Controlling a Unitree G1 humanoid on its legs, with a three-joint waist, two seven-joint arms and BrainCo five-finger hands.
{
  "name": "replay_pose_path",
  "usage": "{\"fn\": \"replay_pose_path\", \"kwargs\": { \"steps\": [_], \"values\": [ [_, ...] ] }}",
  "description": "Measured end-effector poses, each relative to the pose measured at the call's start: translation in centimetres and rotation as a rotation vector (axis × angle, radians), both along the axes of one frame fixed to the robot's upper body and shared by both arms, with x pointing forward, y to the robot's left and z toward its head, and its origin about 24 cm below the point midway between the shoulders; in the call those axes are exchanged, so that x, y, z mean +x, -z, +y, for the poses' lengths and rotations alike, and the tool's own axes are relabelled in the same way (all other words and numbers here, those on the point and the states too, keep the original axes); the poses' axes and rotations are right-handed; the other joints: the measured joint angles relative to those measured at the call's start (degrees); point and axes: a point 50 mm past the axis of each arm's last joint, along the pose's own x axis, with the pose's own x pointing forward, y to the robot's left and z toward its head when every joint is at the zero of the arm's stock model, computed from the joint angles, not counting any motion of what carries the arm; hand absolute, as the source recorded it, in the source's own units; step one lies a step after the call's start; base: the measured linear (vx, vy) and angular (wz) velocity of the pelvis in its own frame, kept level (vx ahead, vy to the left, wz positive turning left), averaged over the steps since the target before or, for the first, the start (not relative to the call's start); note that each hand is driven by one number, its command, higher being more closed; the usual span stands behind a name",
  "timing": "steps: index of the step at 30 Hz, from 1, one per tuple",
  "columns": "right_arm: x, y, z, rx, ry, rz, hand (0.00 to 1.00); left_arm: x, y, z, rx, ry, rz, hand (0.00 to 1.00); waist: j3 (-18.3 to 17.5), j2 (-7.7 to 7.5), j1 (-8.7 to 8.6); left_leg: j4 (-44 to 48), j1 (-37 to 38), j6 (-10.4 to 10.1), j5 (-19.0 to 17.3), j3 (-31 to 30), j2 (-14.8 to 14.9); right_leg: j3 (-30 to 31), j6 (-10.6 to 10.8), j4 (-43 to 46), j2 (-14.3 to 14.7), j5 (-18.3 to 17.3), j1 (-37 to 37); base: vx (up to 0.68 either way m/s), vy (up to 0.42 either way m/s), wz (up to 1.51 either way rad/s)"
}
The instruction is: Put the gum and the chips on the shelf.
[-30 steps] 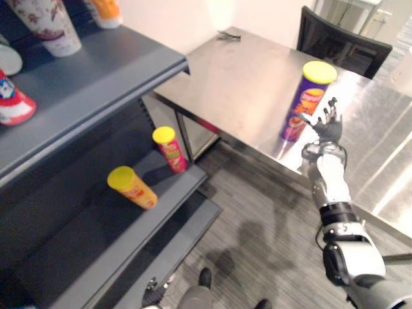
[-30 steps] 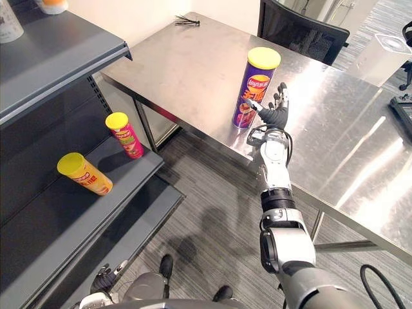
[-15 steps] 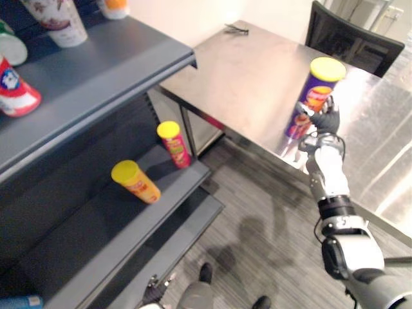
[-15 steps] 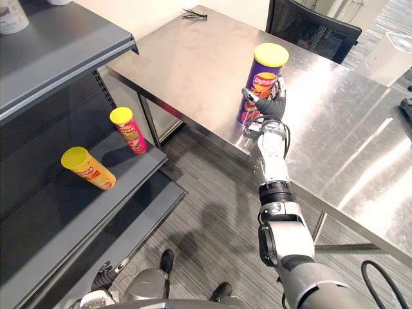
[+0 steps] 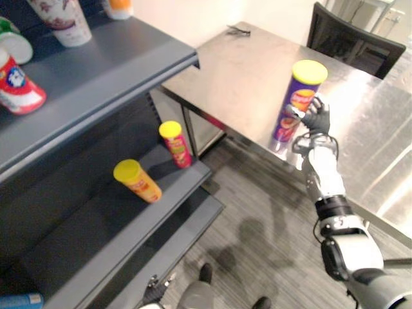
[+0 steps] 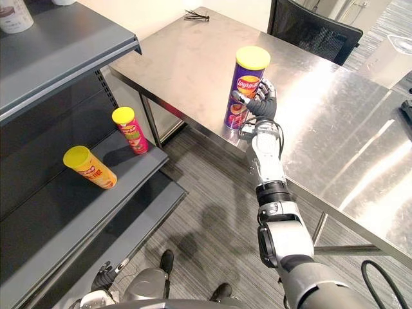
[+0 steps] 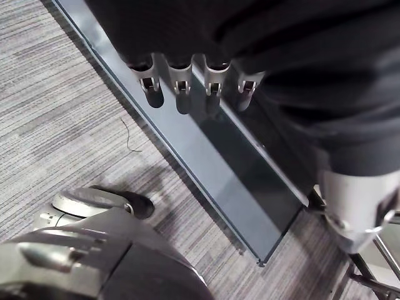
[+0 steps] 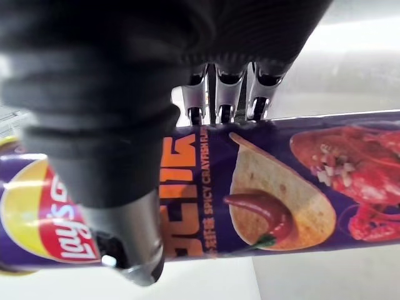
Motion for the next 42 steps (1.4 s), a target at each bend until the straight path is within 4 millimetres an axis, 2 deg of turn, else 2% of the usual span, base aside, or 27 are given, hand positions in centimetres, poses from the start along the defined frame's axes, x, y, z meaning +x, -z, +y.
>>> {"fn": "replay_pose_path", "kwargs": {
  "steps": [6, 9, 11, 14, 17, 19, 23, 29, 32, 39, 42],
  "values": [
    [-0.2, 0.1, 0.0, -0.005, -0.012, -0.006, 1.00, 0.0, 0.0, 0.0, -0.001, 0.001, 0.000, 0.00, -0.1, -0.08, -0.02, 0.0, 0.1, 0.0, 0.0, 0.3, 0.1, 0.3, 0.0, 0.0, 0.0, 0.0, 0.0, 0.00, 0.000, -0.01],
    [-0.9, -0.2, 0.0, -0.007, -0.023, -0.045, 1.00, 0.0, 0.0, 0.0, -0.001, 0.001, 0.000, 0.00, -0.1, -0.20, -0.12, 0.0, 0.2, 0.0, 0.0, 0.4, 0.1, 0.4, 0.0, 0.0, 0.1, 0.0, 0.0, 0.00, 0.000, 0.00],
    [-1.6, -0.5, -0.1, -0.007, -0.024, -0.077, 1.00, -0.1, 0.0, 0.1, 0.001, 0.001, 0.002, 0.00, -0.3, -0.46, -0.33, 0.0, 0.2, 0.0, 0.0, 0.4, 0.1, 0.4, 0.0, 0.0, 0.0, 0.0, 0.0, 0.00, 0.000, 0.00],
    [-3.7, -1.6, -0.3, -0.011, -0.040, -0.185, 1.00, -0.5, 0.0, 0.4, 0.008, 0.001, 0.011, 0.00, -0.6, -0.93, -1.63, 0.0, 0.3, 0.0, 0.0, -0.2, 0.1, 0.3, -0.1, 0.8, -0.1, -0.1, 0.1, 0.00, 0.002, 0.07],
    [-5.2, -2.1, -0.5, -0.017, -0.054, -0.247, 1.00, -0.8, 0.0, 0.7, 0.014, -0.001, 0.020, 0.00, -1.2, -1.66, -1.92, -0.2, 1.0, 0.0, 0.0, 0.1, 0.1, 0.4, -0.2, 1.9, -0.5, -0.5, 0.1, 0.00, 0.008, -0.04],
    [-5.8, -1.8, -0.8, 0.015, -0.074, -0.256, 1.00, -1.0, 0.1, 0.9, 0.019, -0.002, 0.031, 0.00, -2.3, -2.44, -2.09, -0.2, 1.1, 0.0, 0.0, 0.4, 0.0, 0.8, -0.1, 2.0, -0.7, -0.8, 0.1, -0.01, 0.010, -0.06],
    [-7.1, -0.8, -1.1, 0.043, -0.101, -0.257, 1.00, -1.4, 0.1, 1.0, 0.016, -0.013, 0.041, 0.00, -3.4, -2.79, -2.35, -0.2, 1.4, 0.1, 0.1, 1.3, 0.0, 1.5, -0.1, 1.7, -0.7, -0.8, 0.0, -0.04, 0.008, -0.09],
    [-9.2, -0.1, -2.1, 0.085, -0.088, -0.288, 1.00, -2.7, 0.4, 1.3, 0.004, -0.039, 0.076, 0.00, -4.7, -3.15, -4.41, -1.3, 2.1, 0.0, 0.7, 1.8, 0.2, 2.6, 0.0, 0.7, -0.3, -0.6, 0.0, -0.03, -0.001, -0.08],
    [-10.0, -0.2, -2.4, 0.088, -0.079, -0.308, 1.00, -3.1, 0.5, 1.3, 0.003, -0.043, 0.085, 0.00, -5.4, -3.03, -4.65, -1.3, 2.2, -0.2, 0.8, 2.9, 0.5, 3.7, -0.2, -0.8, 0.4, 0.5, 0.0, 0.00, -0.016, -0.20],
    [-11.5, 1.1, -4.7, 0.089, 0.021, -0.278, 1.00, -3.4, 0.5, 1.3, -0.002, -0.042, 0.092, 0.00, -6.2, -2.60, -5.11, -1.7, 3.4, -0.2, 0.7, 3.3, 0.5, 4.1, -0.1, -2.3, 0.8, 1.1, 1.1, 0.01, -0.003, -0.02],
    [-11.9, 1.7, -5.3, 0.087, 0.051, -0.256, 1.00, -3.8, 0.6, 1.3, -0.003, -0.044, 0.101, 0.00, -6.9, -2.06, -6.15, -1.8, 3.5, -0.2, 0.7, 3.5, 0.5, 4.2, -0.1, -2.4, 0.8, 1.1, 1.2, 0.00, 0.002, -0.01]
  ]
}}
